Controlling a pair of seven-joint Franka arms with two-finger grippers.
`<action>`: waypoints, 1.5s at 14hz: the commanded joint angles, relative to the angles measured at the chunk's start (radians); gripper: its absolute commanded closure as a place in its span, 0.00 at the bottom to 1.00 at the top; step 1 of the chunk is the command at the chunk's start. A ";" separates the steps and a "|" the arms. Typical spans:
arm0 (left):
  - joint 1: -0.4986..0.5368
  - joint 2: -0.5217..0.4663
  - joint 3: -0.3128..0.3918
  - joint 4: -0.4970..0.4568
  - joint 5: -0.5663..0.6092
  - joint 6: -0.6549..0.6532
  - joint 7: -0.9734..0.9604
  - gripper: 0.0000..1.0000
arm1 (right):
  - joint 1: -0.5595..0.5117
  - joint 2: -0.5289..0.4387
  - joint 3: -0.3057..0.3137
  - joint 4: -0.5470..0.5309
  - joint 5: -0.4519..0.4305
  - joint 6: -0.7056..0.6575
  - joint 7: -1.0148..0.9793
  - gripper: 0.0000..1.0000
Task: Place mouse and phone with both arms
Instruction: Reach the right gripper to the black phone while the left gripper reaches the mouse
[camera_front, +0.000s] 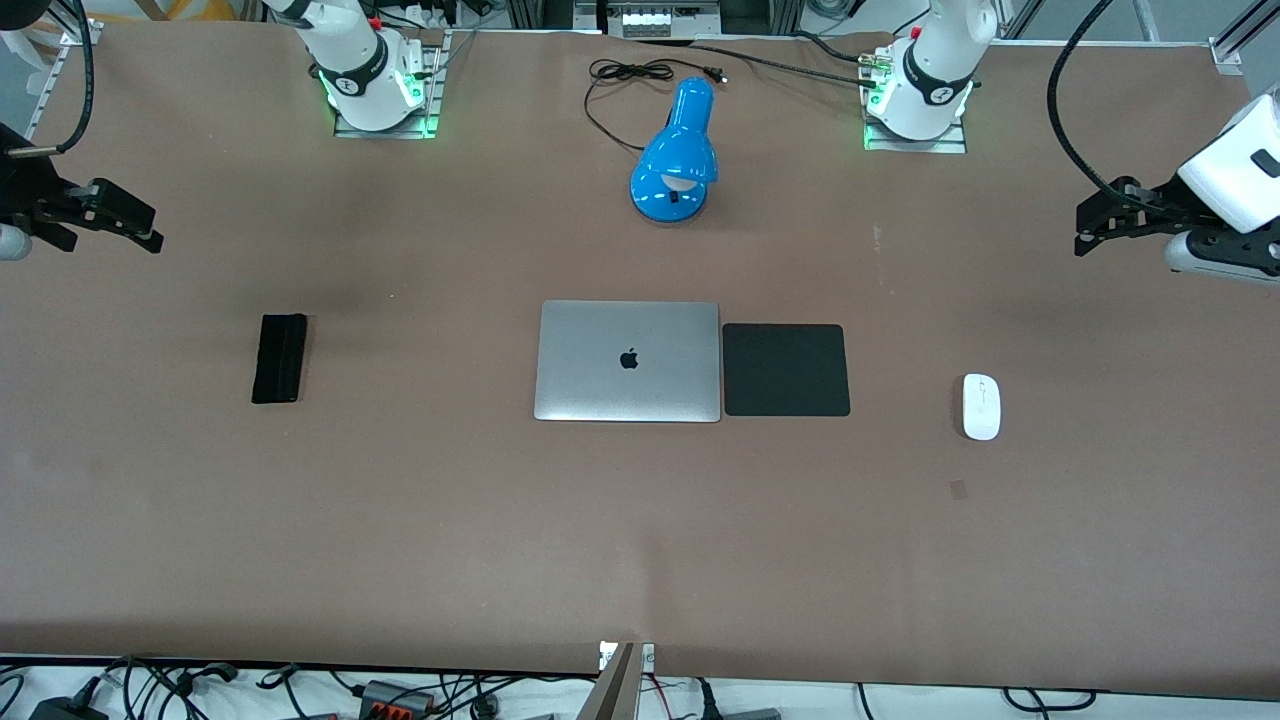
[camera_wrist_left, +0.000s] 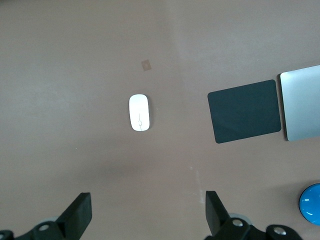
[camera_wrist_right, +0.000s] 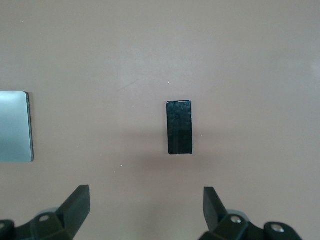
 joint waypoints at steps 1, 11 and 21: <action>0.013 -0.021 -0.005 -0.011 -0.015 0.001 0.021 0.00 | -0.005 -0.025 0.000 -0.022 -0.007 -0.010 0.001 0.00; 0.013 -0.024 -0.007 -0.011 -0.015 -0.002 -0.023 0.00 | -0.009 0.068 -0.002 -0.028 -0.033 0.017 0.000 0.00; 0.010 0.066 0.007 0.018 -0.047 0.009 -0.022 0.00 | -0.022 0.164 -0.005 -0.162 -0.033 0.230 0.000 0.00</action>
